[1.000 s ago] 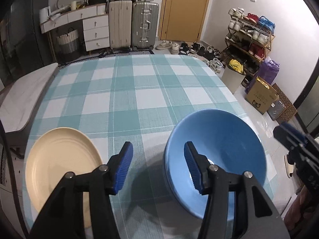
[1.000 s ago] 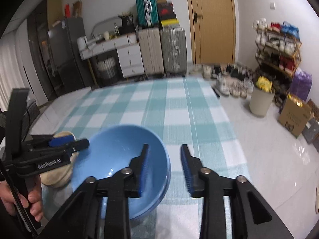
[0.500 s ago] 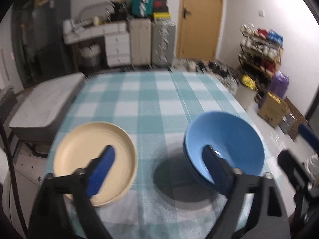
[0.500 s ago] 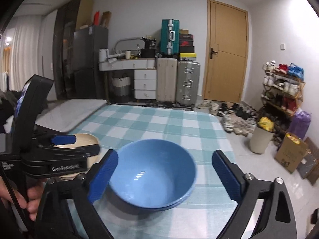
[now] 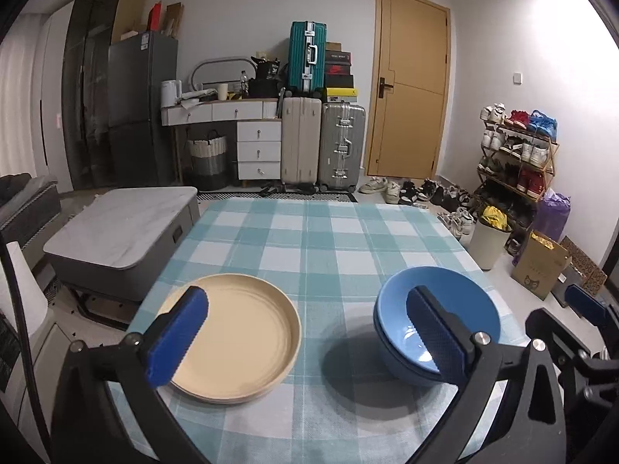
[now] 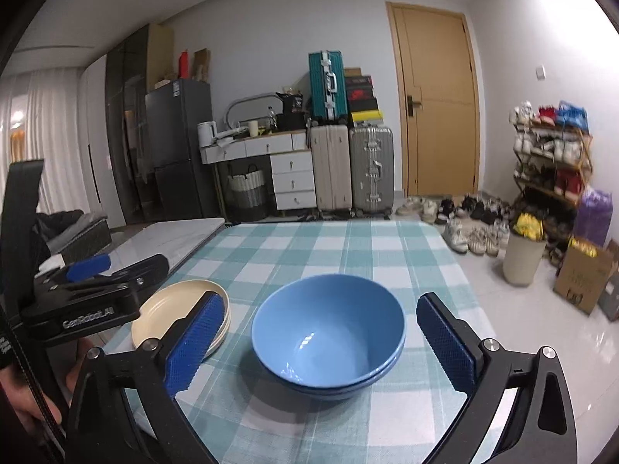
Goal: Organize plates and bowls
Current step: 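Move both tools toward the stacked blue bowls, then close both tools on the rim of the blue bowl stack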
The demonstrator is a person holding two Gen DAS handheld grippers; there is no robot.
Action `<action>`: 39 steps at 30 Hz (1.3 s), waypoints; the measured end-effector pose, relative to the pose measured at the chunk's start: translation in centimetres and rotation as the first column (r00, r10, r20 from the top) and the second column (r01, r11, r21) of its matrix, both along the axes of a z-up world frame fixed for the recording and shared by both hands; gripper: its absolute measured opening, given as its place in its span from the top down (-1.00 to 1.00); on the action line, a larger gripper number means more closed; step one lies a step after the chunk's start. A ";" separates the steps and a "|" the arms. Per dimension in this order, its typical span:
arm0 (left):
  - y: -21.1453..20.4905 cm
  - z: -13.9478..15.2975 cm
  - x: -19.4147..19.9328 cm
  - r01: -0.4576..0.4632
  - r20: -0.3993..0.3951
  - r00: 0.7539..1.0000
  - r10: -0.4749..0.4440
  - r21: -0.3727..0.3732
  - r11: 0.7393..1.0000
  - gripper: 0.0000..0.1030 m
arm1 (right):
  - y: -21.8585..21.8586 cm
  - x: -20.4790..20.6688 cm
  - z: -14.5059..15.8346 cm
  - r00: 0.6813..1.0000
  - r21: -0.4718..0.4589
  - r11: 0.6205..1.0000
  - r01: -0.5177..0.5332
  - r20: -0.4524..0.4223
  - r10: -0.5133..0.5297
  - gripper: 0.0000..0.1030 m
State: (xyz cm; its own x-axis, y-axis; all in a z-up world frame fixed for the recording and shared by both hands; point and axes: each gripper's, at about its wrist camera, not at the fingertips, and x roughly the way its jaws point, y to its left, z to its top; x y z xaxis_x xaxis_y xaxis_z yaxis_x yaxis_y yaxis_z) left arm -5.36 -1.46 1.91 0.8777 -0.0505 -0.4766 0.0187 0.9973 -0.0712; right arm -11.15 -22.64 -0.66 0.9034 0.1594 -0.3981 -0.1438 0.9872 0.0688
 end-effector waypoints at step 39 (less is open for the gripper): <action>-6.2 -10.6 13.1 0.206 -0.533 0.826 -0.181 -0.011 0.978 -1.00 | -10.4 15.1 -9.0 0.874 0.208 0.969 0.134 -0.486 -0.017 -0.94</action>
